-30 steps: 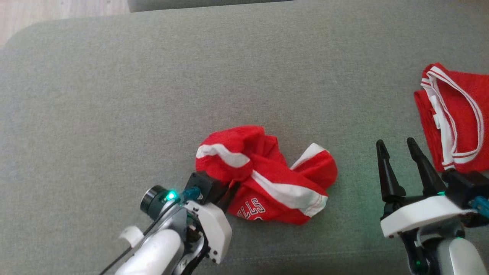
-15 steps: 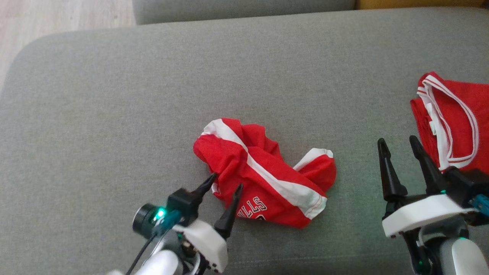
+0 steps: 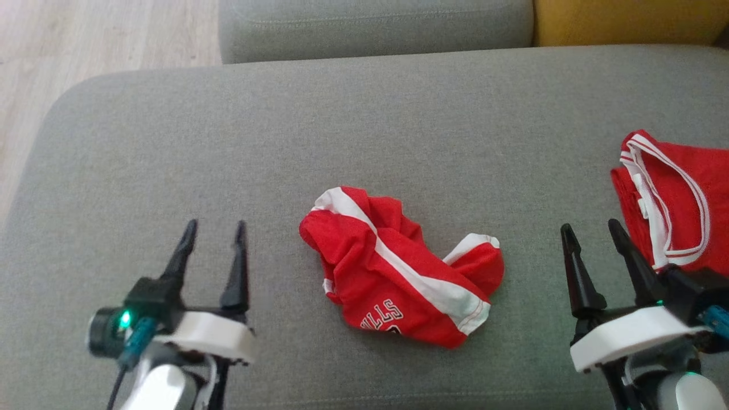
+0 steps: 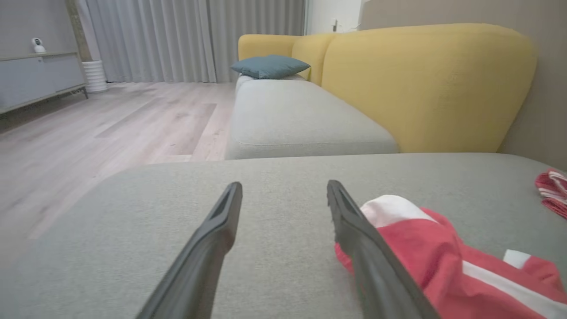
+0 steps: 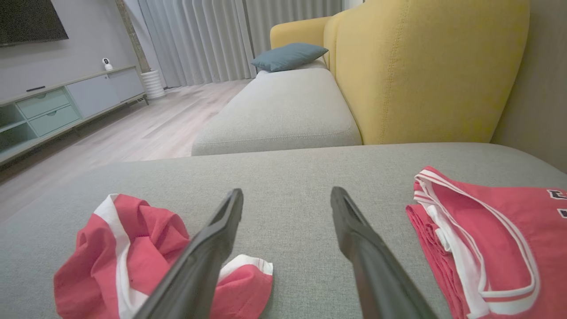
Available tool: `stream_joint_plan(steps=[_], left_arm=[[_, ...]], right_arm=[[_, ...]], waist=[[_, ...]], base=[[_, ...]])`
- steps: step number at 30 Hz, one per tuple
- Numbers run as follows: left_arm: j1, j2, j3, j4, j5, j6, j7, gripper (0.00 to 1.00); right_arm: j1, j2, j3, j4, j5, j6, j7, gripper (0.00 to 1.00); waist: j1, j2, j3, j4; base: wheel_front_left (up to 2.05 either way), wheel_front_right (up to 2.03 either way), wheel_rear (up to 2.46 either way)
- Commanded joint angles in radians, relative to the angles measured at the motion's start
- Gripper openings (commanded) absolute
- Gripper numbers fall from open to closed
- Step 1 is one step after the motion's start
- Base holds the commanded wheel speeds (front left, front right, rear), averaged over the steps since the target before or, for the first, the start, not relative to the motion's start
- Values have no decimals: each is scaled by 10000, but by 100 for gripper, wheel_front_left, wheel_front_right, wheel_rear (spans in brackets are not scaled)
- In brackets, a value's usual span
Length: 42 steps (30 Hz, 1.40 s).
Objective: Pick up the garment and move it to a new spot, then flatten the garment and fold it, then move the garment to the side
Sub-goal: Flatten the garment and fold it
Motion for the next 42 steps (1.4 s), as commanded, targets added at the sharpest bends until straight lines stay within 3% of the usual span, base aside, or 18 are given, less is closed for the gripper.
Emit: stream_joint_plan(steps=[1,10,28,31,35,42], left_arm=[[-118,304,552,-347,90,99,-98,100],[407,831,1142,-348,-200,55,-116,100],[44,888,808,-410,-71,-78,27,100],[-489,800,521,-341,-33,-395,211,100],[-1720,517,-42,18,-102,-1157,798,100],[-3799,-63,-747,1700,-761,-2505,2655,100]], right_arm=[[-34,-58,288,-448,-71,37,63,100],[194,-58,316,-563,-26,37,151,100],[67,-58,296,-688,-71,37,163,100],[-39,-58,263,-739,-105,37,190,100],[-269,-58,290,-791,-189,37,245,100],[-563,-58,393,-701,-182,37,238,100]], waist=[[0,-1,-73,3],[0,-1,-253,-65],[0,-1,36,-28],[0,-1,252,-7],[0,-1,629,-34],[0,-1,1167,-329]], base=[[0,0,0],[0,0,0],[0,0,0],[0,0,0],[0,0,0],[0,0,0]])
